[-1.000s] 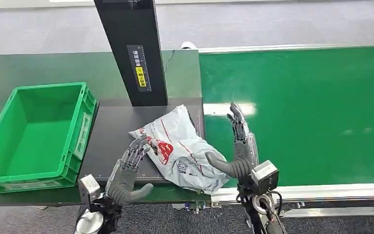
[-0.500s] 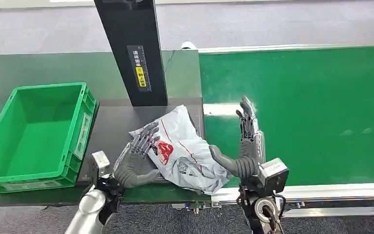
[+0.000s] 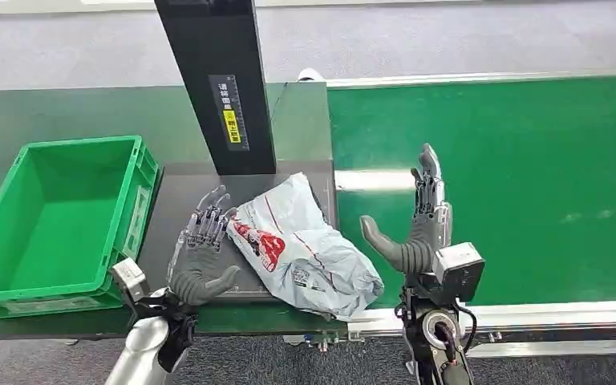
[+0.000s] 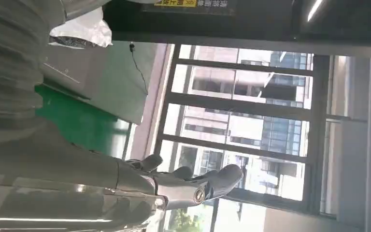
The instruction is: Moved the parcel from conveyor to table for the left to box.
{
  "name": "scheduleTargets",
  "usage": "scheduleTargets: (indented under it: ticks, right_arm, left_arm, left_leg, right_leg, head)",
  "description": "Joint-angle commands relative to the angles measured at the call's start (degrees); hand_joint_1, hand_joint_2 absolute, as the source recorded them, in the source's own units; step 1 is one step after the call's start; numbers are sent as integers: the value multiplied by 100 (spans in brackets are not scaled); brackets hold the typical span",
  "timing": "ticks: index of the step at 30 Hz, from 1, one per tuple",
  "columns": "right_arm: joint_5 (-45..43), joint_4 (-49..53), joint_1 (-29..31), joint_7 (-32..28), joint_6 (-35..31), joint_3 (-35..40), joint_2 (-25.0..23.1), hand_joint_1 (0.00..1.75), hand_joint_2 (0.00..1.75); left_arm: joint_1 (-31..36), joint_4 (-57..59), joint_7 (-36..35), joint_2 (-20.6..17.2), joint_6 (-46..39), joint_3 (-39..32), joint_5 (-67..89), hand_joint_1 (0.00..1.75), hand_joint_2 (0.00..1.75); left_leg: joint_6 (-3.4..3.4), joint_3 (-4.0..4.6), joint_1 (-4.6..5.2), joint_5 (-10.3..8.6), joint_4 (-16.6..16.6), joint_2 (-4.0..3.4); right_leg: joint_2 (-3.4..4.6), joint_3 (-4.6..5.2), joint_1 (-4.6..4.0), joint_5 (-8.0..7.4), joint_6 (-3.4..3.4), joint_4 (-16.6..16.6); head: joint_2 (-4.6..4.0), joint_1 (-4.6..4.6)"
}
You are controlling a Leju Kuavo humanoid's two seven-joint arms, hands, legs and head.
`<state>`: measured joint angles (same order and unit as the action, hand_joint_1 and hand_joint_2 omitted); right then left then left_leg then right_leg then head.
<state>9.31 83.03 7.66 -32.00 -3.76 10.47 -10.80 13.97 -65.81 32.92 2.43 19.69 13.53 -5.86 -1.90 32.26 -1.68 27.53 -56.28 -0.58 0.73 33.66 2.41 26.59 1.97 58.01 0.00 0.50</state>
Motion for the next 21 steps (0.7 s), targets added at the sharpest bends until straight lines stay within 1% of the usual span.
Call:
scheduleTargets:
  ticks: [1, 3, 5, 6, 8, 11, 13, 14, 16, 18, 21]
  right_arm:
    - [10, -530, 247, -28, -20, -178, 25, 0, 175]
    - [44, -579, 289, -16, -3, -179, 31, 0, 175]
    - [43, -702, 353, 31, 39, -224, 44, 0, 175]
    - [71, -798, 404, 52, 30, -263, 72, 0, 175]
    - [101, -969, 499, 118, -24, -363, 94, 0, 175]
    - [79, -909, 370, 135, -27, -472, 90, 0, 175]
    - [74, -727, 102, 158, -30, -548, 98, 0, 175]
    - [72, -626, -21, 162, -28, -574, 110, 0, 175]
    - [79, -490, -202, 167, -27, -603, 123, 0, 175]
    - [80, -456, -236, 168, -28, -603, 126, 0, 175]
    - [86, -453, -219, 168, -24, -601, 114, 0, 175]
  left_arm:
    - [36, 292, 4, 52, -19, 123, -4, 0, 175]
    - [-74, 204, -14, 86, -130, 132, 2, 0, 175]
    - [-246, 34, -50, 157, -203, 172, 61, 0, 175]
    - [-316, -69, -106, 182, -357, 206, 204, 0, 175]
    - [-342, -162, -181, 278, -323, 94, 133, 0, 175]
    - [-298, -66, -391, 278, -245, 112, 264, 0, 175]
    - [-428, -69, -458, 237, -461, 241, 814, 0, 175]
    - [-444, -58, -538, 181, -685, 383, 1318, 0, 175]
    - [-431, -41, -672, 176, -1037, 502, 1909, 0, 175]
    - [-438, -47, -676, 195, -1050, 484, 1930, 0, 175]
    - [-437, -70, -696, 221, -1038, 428, 1990, 0, 175]
  left_leg:
    - [10, -11, 0, 0, 7, 3]
    - [17, -15, -2, 0, 9, 6]
    - [10, -7, 3, 0, 6, -1]
    - [18, -15, 1, 0, 10, -1]
    - [10, -4, 1, 1, 4, -1]
    - [18, -8, -4, -2, 8, 9]
    - [8, -7, -1, 0, 6, 9]
    - [16, -18, -3, -2, 16, 17]
    - [10, -10, -1, 1, 8, 15]
    - [16, -14, -4, 2, 10, 26]
    - [17, -9, -1, 2, 8, 13]
  right_leg:
    - [-5, -12, -4, 0, -13, -8]
    - [-8, -19, -8, -2, -20, -14]
    - [-2, -8, -1, 0, -10, -6]
    - [-3, -18, -5, -3, -18, -14]
    - [-2, -8, -2, -1, -10, -7]
    - [-14, -17, -10, -3, -23, -15]
    - [-11, -12, -4, 1, -11, -9]
    - [-20, -26, -9, 0, -23, -20]
    - [-15, -16, -5, 3, -13, -11]
    - [-27, -25, -9, 6, -20, -17]
    - [-15, -16, -7, 3, -19, -13]
  head:
    - [0, 0]
    - [0, 0]
    - [0, 2]
    - [0, 2]
    - [0, 2]
    - [0, 2]
    - [0, 0]
    - [0, 2]
    - [0, 0]
    - [0, 2]
    - [0, 0]
